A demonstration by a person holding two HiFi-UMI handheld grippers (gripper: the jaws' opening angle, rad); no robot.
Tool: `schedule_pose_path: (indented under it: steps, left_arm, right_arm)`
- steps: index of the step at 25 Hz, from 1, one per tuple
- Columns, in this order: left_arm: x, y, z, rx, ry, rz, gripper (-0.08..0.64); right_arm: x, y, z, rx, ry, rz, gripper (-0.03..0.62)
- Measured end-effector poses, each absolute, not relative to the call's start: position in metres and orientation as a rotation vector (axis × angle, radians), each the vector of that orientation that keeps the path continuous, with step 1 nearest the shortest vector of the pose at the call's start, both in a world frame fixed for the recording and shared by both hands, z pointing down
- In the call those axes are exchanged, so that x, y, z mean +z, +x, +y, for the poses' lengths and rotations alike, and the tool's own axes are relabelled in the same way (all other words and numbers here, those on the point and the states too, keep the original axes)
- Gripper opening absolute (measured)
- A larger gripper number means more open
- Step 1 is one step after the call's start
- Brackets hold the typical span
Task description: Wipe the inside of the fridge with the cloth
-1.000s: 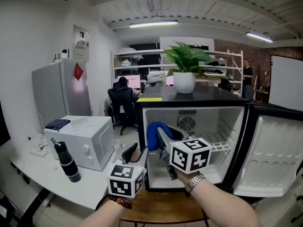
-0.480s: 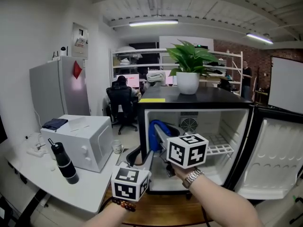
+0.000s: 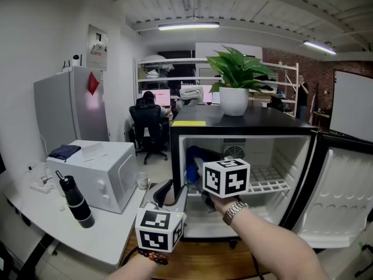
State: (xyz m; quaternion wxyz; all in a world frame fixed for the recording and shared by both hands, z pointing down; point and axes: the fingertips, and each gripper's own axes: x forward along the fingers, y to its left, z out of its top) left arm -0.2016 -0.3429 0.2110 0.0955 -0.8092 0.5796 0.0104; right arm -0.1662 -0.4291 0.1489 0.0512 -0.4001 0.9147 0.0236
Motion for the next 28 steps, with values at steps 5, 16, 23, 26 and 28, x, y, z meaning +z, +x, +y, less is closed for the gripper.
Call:
schedule_pose_path:
  steps: [5,16,23,26,28]
  left_arm:
    - [0.211,-0.202,-0.349,0.032,-2.405,1.719,0.156]
    - [0.204,-0.198,-0.356,0.061,-2.371,1.798,0.201]
    - [0.211,-0.198,-0.359,0.028,-2.348,1.837,0.204]
    - [0.211,-0.198,-0.359,0.020,-2.345,1.838,0.212]
    - [0.211,-0.198,-0.359,0.014,-2.344,1.837,0.215]
  right_arm:
    - [0.151,-0.169,-0.450,0.107,-1.302,2.813,0.052]
    - [0.154,-0.169,-0.486,0.177,-1.488,2.816,0.052]
    - [0.155,-0.169,-0.505,0.206,-1.558,2.804,0.052]
    - [0.154,-0.170,-0.514,0.203,-1.581,2.794,0.052]
    - [0.153,-0.170,-0.519,0.219,-1.590,2.790,0.052]
